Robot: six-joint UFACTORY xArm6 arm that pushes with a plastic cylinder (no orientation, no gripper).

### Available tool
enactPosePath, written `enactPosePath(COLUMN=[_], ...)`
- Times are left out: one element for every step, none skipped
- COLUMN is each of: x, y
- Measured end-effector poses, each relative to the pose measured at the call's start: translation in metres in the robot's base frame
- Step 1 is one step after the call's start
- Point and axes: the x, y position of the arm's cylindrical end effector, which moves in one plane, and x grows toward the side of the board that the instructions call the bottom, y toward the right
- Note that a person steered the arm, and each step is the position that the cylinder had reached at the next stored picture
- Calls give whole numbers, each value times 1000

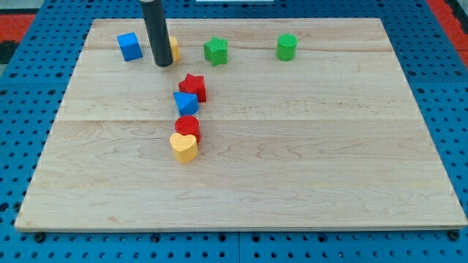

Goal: Move your arm towards the green circle

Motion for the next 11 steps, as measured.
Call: enactPosePath(x=[0,0,0,0,0,18,32,21,14,14,14], y=[3,3,2,-8,27,74,90,115,131,141,148])
